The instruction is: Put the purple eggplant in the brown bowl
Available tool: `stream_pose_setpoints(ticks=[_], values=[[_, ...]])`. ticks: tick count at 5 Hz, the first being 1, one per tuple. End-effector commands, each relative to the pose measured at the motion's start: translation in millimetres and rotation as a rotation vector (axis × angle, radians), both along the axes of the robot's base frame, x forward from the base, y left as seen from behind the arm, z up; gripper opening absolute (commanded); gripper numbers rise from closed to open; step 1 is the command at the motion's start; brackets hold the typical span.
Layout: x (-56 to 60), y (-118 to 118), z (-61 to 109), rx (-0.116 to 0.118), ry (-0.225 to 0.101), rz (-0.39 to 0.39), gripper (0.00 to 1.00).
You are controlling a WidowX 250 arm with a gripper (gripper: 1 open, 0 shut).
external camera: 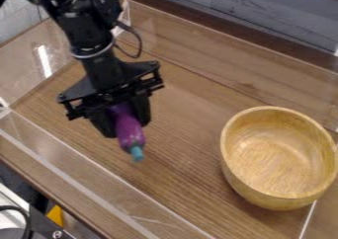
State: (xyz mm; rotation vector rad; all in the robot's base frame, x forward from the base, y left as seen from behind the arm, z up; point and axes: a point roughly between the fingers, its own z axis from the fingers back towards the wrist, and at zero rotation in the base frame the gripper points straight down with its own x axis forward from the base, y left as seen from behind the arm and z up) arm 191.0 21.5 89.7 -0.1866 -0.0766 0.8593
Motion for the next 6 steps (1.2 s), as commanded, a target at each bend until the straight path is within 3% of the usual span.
stream_pose_setpoints(ticks=[1,2,3,4,5,6], values=[[5.0,-24.8,11.5,0.000,-0.041,-0.091,0.00],[7.1,-72.7,20.5,-0.006,-0.041,-0.178,0.00],[11.5,-104.2,27.4,-0.002,-0.047,-0.244,0.00],[19.9,-123.2,28.1,0.003,-0.060,-0.360,0.00],[27.4,-123.4,29.9,-0.004,-0.068,-0.432,0.00],[38.6,-125.4,32.0,-0.006,-0.074,-0.349,0.00]])
